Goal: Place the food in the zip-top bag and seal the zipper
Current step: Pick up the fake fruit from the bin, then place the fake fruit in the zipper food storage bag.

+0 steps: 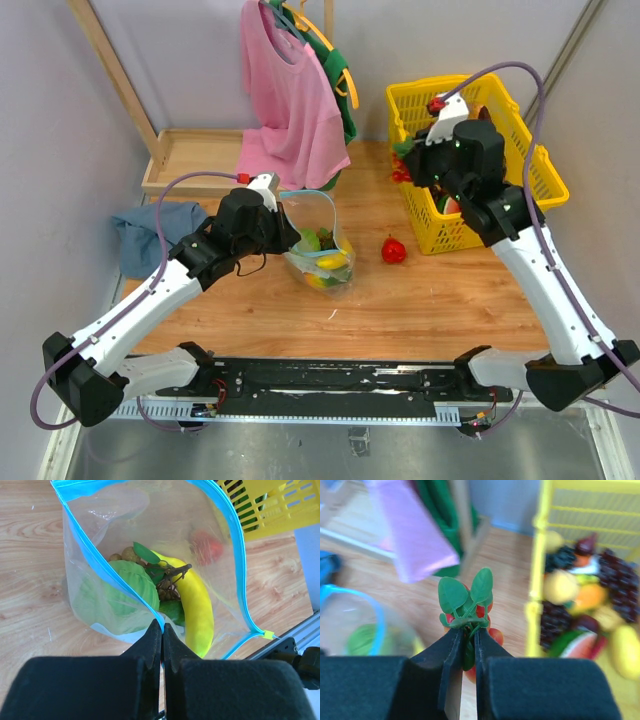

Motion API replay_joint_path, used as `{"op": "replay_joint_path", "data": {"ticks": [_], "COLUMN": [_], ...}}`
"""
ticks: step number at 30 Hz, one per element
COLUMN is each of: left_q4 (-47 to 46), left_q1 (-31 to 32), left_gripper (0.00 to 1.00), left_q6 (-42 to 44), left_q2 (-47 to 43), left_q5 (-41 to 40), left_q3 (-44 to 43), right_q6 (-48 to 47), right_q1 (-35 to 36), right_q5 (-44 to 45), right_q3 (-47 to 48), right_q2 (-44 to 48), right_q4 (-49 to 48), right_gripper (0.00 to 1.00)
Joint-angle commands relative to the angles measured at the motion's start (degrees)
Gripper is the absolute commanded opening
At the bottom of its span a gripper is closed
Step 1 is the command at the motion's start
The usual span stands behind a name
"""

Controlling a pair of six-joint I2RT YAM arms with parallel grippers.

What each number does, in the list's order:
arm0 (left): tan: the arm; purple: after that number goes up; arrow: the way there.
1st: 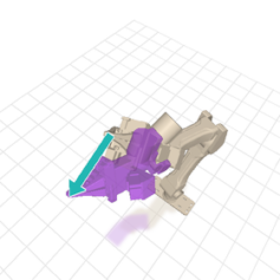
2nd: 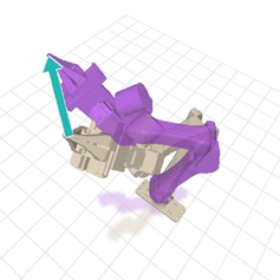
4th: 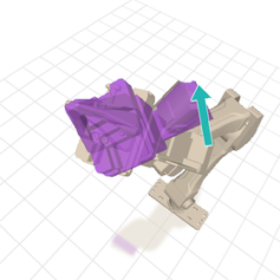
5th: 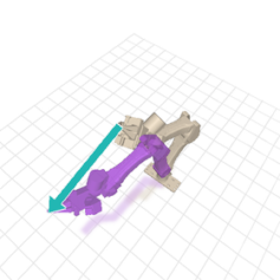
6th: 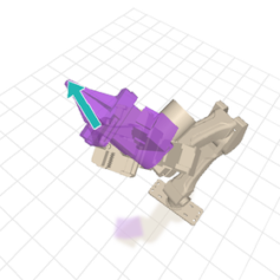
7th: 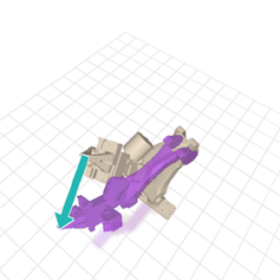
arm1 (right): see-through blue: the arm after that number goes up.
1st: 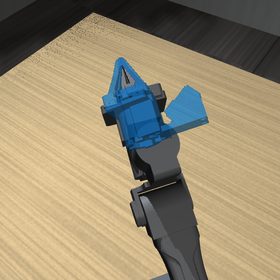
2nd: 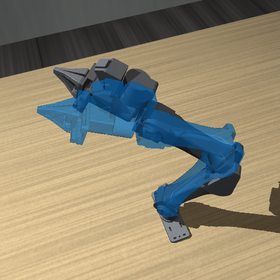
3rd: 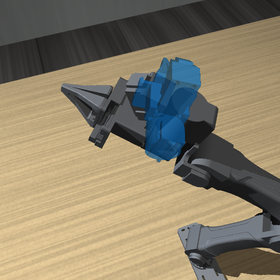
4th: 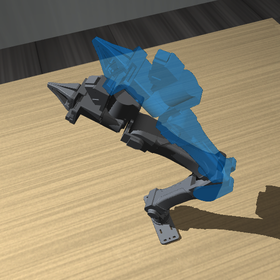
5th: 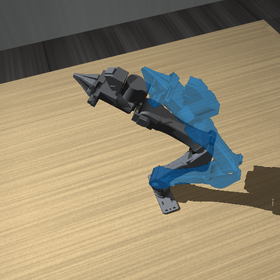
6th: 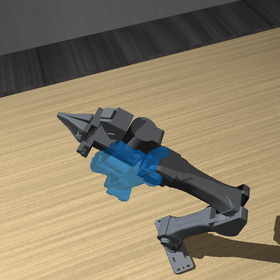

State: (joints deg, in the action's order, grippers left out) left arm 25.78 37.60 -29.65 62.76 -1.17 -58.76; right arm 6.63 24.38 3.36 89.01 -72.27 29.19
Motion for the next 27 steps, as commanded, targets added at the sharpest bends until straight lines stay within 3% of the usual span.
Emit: {"op": "replay_joint_path", "data": {"ticks": [1, 7, 14, 24, 27], "left_q4": [-1.52, -2.21, -2.76, -3.2, -3.24], "left_q1": [0.09, 0.03, 0.1, 0.08, 0.09], "left_gripper": [0.0, 0.0, 0.0, 0.0, 0.0], "left_q6": [-1.07, -1.55, -1.63, -1.73, -1.52], "left_q2": [-0.22, -1.23, -1.95, -2.73, -2.82], "left_q5": [0.81, 1.16, 1.38, 1.83, 1.62], "left_q3": [-0.76, 0.0, 0.72, 1.78, 1.9], "right_q6": [5.7, 7.83, 8.34, 4.81, 3.68], "right_q1": [7.88, 17.46, 22.49, 23.45, 23.54], "right_q5": [-4.66, -8.08, -11.89, -10.04, -8.57], "right_q3": [-3.05, -5.4, -4.82, -6.43, -6.74], "right_q2": [1.05, -1.84, -7.7, -14.21, -15.31], "right_q4": [-10.06, -18.0, -21.29, -15.32, -12.18], "right_gripper": [0.01, 0.01, 0.01, 0.04, 0.09]}}
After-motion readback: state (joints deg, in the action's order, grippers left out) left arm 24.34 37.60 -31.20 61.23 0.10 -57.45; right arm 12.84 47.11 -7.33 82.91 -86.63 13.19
